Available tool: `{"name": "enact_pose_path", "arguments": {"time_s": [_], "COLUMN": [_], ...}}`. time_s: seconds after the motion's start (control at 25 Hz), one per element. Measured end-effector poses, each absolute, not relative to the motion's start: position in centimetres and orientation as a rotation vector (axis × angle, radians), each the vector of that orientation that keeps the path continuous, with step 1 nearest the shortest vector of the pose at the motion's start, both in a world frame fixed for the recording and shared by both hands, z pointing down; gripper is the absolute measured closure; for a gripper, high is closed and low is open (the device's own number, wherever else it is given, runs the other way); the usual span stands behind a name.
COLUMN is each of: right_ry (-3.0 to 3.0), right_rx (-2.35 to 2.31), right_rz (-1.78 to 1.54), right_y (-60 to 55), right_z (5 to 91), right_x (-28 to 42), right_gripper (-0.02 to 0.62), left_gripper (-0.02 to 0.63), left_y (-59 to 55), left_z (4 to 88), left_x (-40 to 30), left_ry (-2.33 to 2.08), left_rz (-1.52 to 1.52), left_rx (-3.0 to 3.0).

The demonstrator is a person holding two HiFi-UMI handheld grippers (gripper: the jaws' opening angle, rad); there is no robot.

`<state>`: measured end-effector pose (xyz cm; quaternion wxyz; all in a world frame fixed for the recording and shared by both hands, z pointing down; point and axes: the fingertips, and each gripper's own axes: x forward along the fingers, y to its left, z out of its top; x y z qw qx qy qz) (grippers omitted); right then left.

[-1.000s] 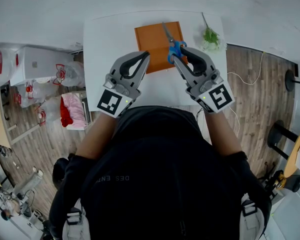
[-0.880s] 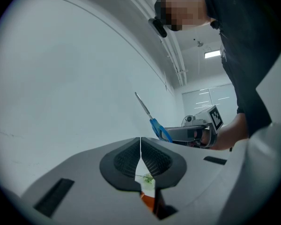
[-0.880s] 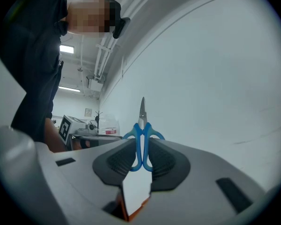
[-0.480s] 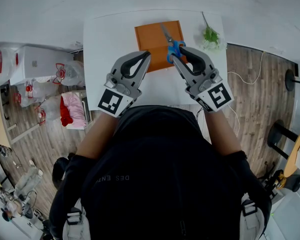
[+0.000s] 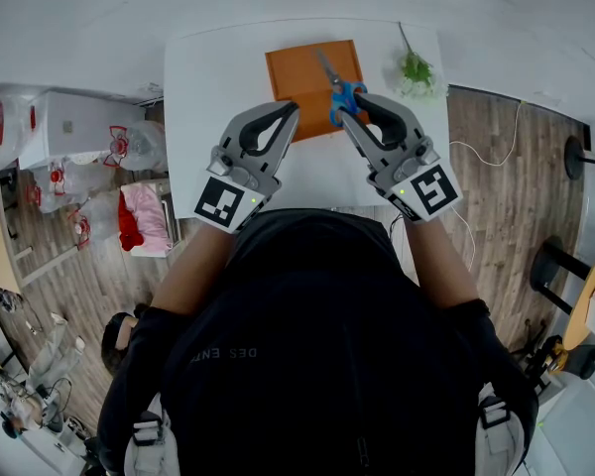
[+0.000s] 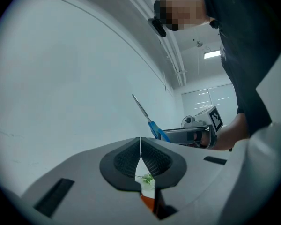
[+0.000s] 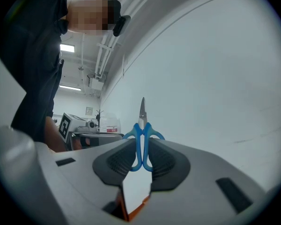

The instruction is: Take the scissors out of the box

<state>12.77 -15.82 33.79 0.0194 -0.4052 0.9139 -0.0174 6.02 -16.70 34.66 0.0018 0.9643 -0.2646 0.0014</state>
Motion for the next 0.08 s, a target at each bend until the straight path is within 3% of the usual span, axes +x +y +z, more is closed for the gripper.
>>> {"name": "enact_pose_path", "arguments": {"time_s": [0.08], "right_ry": [2.840], "right_rx": [-1.260], "right_rz": [-0.050], "right_y": [-15.80], "right_z": [33.80], "right_x": [12.70], "right_gripper": [0.503], "left_gripper": [0.584], "left_y": [-16.72], "left_z": [33.57], "left_x": [6.28], "left_ry": [-0.826], "left_rz": [-0.062], "left_rx": [3.041]}}
